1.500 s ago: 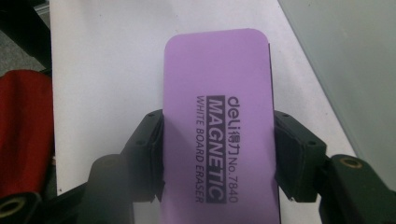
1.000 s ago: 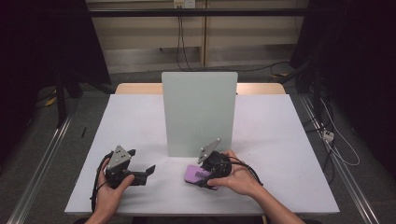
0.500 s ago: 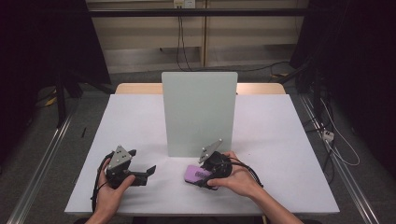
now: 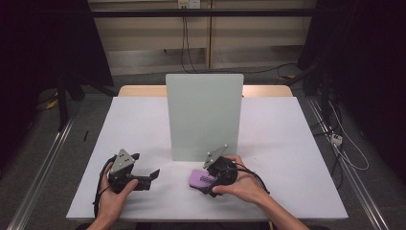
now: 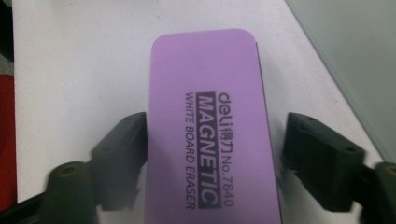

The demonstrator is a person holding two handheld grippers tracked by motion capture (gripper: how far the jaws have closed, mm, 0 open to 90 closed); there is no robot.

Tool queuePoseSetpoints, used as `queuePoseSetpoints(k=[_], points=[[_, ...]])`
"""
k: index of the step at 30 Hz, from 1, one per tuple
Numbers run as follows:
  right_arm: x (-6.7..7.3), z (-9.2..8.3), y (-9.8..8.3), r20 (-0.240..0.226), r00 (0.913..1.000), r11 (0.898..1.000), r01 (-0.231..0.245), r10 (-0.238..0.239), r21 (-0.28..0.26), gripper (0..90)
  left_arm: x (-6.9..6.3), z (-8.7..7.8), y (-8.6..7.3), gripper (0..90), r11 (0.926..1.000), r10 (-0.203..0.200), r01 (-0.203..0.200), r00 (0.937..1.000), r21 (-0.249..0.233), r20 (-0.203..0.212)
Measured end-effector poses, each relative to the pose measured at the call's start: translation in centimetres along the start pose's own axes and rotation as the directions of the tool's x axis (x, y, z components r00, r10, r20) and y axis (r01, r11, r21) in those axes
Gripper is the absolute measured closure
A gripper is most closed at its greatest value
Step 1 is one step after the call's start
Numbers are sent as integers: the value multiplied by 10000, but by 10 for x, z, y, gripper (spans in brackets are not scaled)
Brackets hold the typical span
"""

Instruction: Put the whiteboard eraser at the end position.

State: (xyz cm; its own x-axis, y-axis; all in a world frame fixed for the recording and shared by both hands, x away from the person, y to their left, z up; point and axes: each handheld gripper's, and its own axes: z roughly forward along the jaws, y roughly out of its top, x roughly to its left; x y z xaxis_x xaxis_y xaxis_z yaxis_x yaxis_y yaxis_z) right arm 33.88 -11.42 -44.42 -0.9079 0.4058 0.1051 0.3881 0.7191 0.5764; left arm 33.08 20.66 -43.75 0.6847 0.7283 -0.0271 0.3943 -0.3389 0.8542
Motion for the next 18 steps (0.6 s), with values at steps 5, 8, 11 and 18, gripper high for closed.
queuePoseSetpoints(k=[5,8,11,18], points=[[-1,-1,-1,-1,10000,9999,-96,96,-101,132,-1,1,1,50,10000,-75,75,10000,-2,-27],[0,-3,-1,-49,9998,9995,-212,211,-218,105,-1,2,1,50,10000,20,-20,10000,63,-49],[-1,-7,-3,-105,9995,9984,-290,285,-481,93,-1,3,1,50,10000,-61,62,10000,69,-58],[-4,-15,-5,-60,9983,9929,-580,577,-1042,80,0,2,1,50,10000,-43,44,9999,81,-103]])
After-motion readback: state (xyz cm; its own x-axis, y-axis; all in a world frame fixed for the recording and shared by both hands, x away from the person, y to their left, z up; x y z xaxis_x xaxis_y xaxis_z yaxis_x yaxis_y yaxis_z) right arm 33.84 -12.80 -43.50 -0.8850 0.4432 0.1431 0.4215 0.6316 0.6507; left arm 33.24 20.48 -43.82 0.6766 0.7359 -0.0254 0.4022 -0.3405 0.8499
